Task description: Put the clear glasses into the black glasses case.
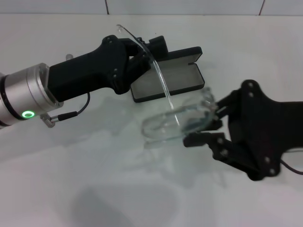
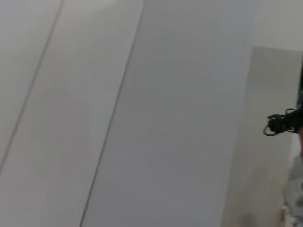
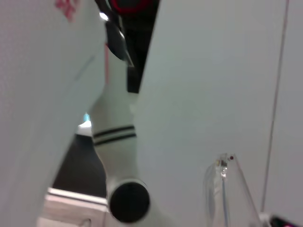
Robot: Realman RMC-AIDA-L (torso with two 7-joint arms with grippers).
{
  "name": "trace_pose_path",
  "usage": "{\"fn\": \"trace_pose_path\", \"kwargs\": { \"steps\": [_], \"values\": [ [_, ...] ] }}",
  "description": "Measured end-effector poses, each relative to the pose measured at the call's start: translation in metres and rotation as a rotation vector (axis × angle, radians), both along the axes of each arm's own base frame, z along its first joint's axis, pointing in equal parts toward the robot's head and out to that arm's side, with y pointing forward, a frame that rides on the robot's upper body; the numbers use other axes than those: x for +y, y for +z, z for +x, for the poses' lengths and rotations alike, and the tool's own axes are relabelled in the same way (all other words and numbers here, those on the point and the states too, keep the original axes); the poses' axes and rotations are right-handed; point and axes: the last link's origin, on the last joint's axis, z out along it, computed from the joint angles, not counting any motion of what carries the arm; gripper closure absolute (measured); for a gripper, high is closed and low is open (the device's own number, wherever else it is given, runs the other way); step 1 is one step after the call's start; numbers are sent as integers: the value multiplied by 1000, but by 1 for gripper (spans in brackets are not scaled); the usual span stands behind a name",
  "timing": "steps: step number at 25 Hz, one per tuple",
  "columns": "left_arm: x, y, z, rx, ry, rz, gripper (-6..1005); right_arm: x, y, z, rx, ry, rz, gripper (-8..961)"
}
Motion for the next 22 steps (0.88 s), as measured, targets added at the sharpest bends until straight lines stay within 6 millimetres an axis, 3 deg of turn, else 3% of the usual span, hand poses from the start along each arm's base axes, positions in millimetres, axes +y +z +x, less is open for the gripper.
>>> {"fn": "trace_pose_path", "kwargs": {
  "steps": [7,22],
  "values": [
    [-9,2,7,-42,-76,11,962,5,-10,2,-40,-50,11,893],
    [-18,2,12,-70,-135,-27,961,8,-12,5,-49,-87,19,893]
  ]
}}
